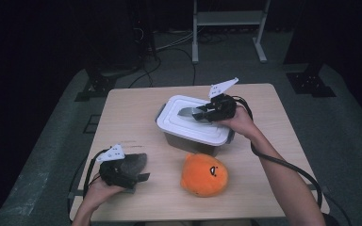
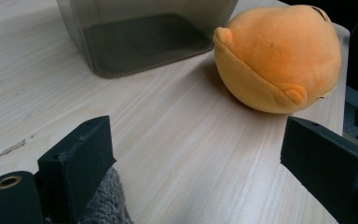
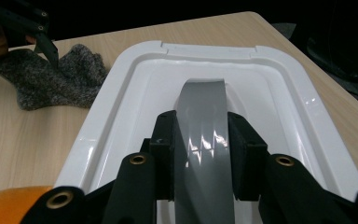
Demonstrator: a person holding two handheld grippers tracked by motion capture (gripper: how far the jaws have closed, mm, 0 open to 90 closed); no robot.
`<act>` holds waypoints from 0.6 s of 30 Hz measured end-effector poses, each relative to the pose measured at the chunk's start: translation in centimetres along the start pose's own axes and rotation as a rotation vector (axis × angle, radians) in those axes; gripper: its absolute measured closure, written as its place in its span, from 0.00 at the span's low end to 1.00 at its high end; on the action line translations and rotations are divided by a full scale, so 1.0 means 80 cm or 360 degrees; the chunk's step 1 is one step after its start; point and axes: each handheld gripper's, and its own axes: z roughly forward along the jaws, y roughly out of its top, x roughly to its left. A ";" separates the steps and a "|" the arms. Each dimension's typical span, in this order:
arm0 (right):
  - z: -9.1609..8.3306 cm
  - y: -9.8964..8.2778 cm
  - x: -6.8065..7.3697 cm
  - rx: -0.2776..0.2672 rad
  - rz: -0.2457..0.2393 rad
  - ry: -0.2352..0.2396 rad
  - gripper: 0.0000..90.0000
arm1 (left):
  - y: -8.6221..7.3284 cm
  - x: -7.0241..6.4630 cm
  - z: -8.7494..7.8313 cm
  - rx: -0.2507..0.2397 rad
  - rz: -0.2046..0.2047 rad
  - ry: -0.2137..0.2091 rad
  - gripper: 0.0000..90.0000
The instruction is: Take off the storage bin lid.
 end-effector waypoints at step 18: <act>-0.057 0.012 0.004 -0.0064 -0.0020 -0.0079 0.73 | 0.000 -0.001 0.003 0.0003 0.0003 -0.0007 0.10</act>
